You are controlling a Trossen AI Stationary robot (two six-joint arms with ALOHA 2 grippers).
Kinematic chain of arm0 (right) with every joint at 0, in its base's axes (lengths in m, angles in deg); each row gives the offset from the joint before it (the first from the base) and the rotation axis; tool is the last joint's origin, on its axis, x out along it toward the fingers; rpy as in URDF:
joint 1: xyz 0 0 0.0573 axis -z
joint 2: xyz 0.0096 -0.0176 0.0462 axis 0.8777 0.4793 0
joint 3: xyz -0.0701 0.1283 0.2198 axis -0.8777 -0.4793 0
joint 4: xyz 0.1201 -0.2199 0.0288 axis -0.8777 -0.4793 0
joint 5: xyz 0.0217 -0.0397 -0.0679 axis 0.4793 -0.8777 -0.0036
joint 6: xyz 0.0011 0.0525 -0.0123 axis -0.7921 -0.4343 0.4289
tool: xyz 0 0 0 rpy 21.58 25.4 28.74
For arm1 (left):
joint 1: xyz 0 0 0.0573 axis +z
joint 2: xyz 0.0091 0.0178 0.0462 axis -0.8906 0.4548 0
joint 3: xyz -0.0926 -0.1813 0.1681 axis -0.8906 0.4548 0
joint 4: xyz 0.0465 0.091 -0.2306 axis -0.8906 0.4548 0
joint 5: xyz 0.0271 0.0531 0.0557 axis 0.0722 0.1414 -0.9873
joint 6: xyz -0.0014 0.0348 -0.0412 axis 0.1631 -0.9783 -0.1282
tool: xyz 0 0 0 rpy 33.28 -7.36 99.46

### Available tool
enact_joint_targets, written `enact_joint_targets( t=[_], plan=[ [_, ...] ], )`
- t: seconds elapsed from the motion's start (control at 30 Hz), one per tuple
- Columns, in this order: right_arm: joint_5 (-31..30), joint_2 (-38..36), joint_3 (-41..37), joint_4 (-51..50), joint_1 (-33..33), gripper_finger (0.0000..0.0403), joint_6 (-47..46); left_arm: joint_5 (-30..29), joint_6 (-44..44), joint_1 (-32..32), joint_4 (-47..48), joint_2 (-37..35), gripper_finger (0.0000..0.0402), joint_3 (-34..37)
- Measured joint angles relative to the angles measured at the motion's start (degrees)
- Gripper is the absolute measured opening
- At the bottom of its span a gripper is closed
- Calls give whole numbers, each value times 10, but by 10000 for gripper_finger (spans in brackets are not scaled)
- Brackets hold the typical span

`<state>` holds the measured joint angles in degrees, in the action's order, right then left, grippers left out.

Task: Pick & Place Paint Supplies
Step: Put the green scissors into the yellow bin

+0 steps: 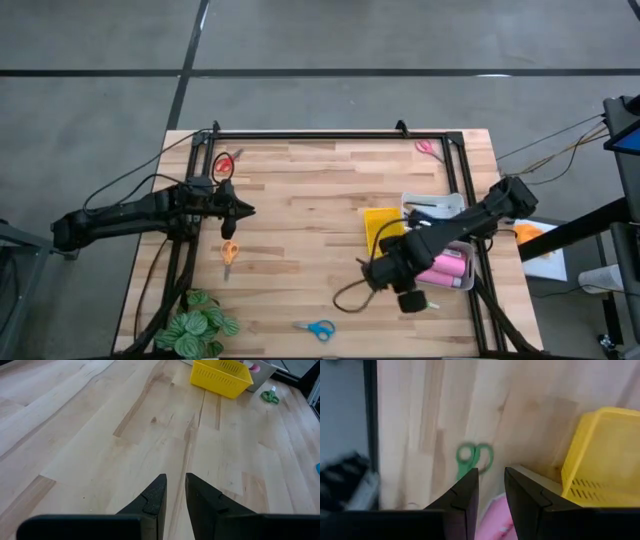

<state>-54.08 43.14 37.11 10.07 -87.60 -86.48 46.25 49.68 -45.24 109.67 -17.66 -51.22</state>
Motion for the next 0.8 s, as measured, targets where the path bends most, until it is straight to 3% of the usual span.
enact_joint_targets(
  t=[0.17, 0.43, 0.8],
  plan=[
    [-1, 0, -43, 3, -18, 93, 118, 0, 0, 0, 2, 0, 72, 0],
    [-31, 0, -122, 89, -27, 93, 242, 0, 0, 0, 2, 0, 72, 0],
    [-30, 0, -165, 139, -33, 93, 303, 0, 0, 0, 2, 0, 72, 0]
  ],
)
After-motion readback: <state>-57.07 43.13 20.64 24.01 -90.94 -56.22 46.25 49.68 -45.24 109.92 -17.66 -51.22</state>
